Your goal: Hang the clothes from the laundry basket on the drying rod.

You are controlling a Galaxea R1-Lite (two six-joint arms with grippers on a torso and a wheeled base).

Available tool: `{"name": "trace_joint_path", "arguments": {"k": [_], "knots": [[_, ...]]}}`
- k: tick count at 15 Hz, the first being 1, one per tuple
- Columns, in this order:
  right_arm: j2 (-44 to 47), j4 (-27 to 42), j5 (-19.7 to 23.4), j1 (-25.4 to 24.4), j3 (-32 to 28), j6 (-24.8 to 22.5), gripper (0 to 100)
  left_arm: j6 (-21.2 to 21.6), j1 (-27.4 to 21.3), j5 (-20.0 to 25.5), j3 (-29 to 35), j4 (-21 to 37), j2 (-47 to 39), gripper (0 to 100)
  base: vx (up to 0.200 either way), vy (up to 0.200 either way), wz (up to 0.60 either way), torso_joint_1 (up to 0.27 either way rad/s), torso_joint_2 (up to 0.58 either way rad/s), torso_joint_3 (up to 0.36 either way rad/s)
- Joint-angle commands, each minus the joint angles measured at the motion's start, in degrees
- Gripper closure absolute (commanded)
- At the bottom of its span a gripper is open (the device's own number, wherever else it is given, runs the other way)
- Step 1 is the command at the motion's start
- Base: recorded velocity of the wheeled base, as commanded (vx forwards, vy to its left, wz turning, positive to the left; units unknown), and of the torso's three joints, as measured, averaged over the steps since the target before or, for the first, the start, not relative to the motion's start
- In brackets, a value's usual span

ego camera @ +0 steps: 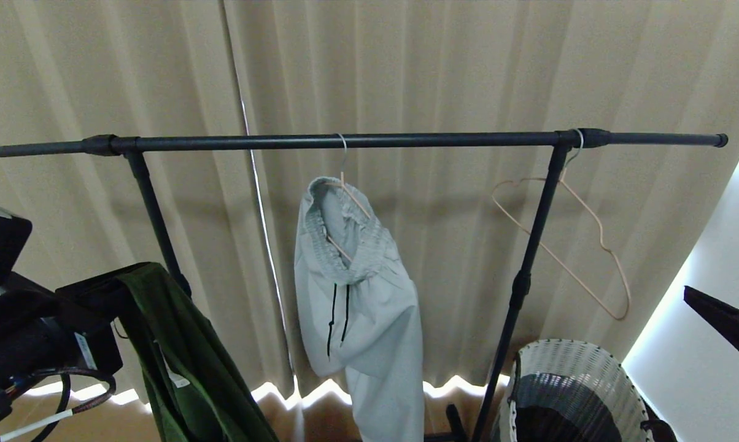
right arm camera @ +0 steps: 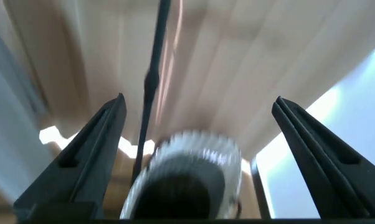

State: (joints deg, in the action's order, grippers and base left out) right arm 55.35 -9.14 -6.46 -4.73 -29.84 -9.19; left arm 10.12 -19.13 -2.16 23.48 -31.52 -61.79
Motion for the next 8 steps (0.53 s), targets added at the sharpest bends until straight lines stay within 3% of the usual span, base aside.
{"name": "trace_joint_path", "arguments": {"k": [1,3,8], "knots": [[3.54,11.08,0.13,0.6,-9.97,2.51,0,0.08,0.23,-0.04,-0.8,-1.17,0.01,100,0.0,0.0,0.0,0.0,0.0,0.0],[6.44,14.59,0.13,0.6,-13.05,4.18,0,-0.01,0.58,-0.13,-1.07,-2.58,-0.08,100,0.0,0.0,0.0,0.0,0.0,0.0],[10.92,14.33,-0.04,0.42,-13.58,5.15,0,-0.36,0.67,-0.04,-0.89,-3.02,0.01,100,0.0,0.0,0.0,0.0,0.0,0.0]]}}
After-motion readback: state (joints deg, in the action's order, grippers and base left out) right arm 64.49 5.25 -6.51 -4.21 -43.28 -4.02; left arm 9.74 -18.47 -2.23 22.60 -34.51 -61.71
